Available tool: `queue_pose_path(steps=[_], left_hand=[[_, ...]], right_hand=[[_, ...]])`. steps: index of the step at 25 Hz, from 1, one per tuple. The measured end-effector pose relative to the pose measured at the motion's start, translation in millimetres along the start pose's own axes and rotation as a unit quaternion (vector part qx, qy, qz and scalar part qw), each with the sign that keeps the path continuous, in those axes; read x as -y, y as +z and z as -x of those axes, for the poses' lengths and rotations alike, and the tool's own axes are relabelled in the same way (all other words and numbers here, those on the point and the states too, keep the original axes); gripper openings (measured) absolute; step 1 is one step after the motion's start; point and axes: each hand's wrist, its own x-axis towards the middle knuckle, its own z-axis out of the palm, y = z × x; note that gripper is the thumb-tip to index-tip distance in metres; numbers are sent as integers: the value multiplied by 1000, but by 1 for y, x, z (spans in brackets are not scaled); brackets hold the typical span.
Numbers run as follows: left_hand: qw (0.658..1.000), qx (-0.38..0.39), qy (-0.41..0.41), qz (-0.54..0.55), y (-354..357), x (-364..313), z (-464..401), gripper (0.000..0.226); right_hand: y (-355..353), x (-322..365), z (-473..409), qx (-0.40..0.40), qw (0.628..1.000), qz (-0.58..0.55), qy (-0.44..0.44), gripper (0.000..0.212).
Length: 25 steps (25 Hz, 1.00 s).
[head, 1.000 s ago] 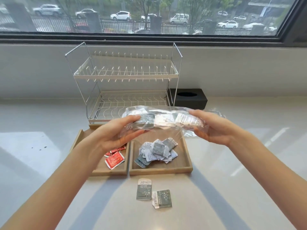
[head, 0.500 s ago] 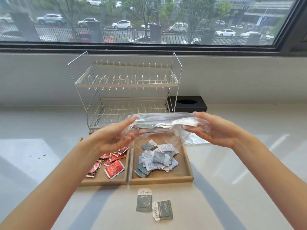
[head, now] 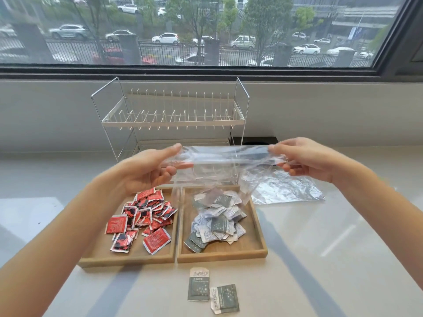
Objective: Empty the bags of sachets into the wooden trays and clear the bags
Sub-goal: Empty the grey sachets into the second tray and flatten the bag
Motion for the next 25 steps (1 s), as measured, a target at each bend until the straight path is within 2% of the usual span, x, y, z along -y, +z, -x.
queue_pose_path(steps=[3,6,11,19,25], left_hand=[[997,22,42,66,0,-19,11,15],[996,15,85,37,1,-28,16,28],[985,-43,168,19,2,-39,19,26],[985,-47,163,-1,-6,-35,15,21],[943,-92,319,-22,-14,-30,10,28]], right_hand=[[-9,16,-2,-21,999,-6,-42,20],[-15,27,-3,-34,997,-6,-70,20],[-18,36,-5,-79,989,-21,-121,24],[-15,26,-12,-89,986,-46,-131,25],[-2,25,-18,-145,955,0,-261,30]])
